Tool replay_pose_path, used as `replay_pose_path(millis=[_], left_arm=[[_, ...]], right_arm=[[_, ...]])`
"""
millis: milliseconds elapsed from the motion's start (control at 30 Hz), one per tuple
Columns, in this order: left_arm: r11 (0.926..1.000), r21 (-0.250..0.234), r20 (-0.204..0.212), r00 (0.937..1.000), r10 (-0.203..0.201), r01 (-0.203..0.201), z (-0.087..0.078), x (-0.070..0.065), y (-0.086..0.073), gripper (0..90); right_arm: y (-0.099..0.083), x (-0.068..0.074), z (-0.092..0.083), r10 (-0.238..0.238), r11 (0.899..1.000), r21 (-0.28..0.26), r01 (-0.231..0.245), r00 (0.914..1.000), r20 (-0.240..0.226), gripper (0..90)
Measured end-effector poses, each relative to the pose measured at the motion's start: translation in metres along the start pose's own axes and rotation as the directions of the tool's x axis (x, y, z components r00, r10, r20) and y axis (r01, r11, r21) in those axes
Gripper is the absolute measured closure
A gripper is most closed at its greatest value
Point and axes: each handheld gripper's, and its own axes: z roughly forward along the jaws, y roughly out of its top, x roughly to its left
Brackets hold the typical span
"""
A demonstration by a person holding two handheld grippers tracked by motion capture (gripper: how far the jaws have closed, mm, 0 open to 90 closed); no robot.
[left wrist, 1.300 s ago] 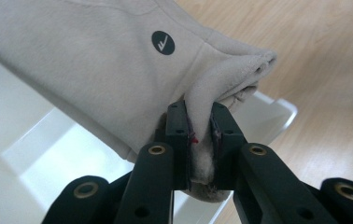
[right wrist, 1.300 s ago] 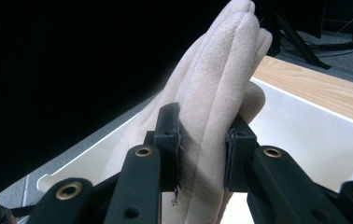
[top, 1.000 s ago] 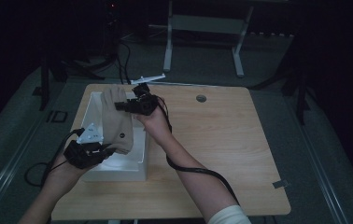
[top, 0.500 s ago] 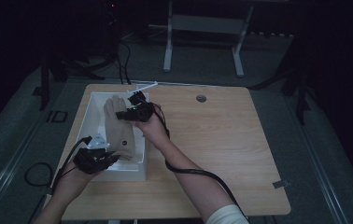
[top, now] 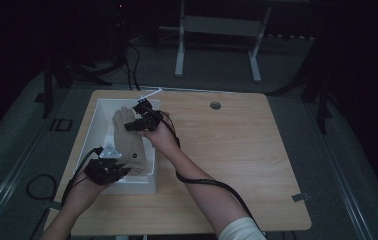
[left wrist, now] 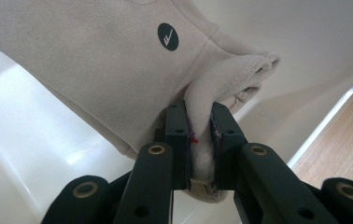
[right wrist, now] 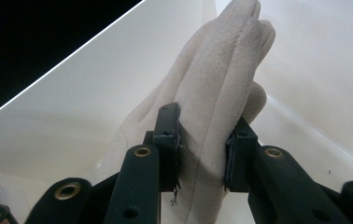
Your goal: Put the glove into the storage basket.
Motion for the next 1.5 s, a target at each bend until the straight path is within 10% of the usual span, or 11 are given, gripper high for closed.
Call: replay_pose_path(millis=[267,667,800,933,1500], left_arm=[[0.9992,0.031,0.018,0.9995,-0.026,0.026,0.009,0.002,0.000,53.7],[0.9736,-0.189,-0.040,0.9896,-0.138,0.128,-0.010,-0.002,0.011,7.1],[0.9475,-0.274,-0.001,0.9852,-0.172,0.165,-0.020,-0.003,0.017,7.0],[0.9392,-0.306,0.002,0.9866,-0.163,0.156,-0.027,-0.010,0.026,7.0],[0.9271,-0.370,0.079,0.9963,-0.032,0.060,-0.027,-0.068,0.077,7.1]], right_arm=[[0.003,-0.002,-0.001,0.009,1.000,-0.011,-0.009,0.9999,0.006,51.7],[-0.003,-0.002,-0.028,-0.036,0.997,-0.076,0.031,0.9973,-0.064,21.2],[-0.008,-0.006,-0.045,-0.050,0.994,-0.102,0.042,0.9963,-0.070,18.8],[-0.013,-0.011,-0.058,-0.051,0.992,-0.120,0.043,0.9969,-0.061,18.7],[-0.057,-0.031,-0.132,-0.090,0.980,-0.181,0.086,0.9959,-0.013,18.5]])
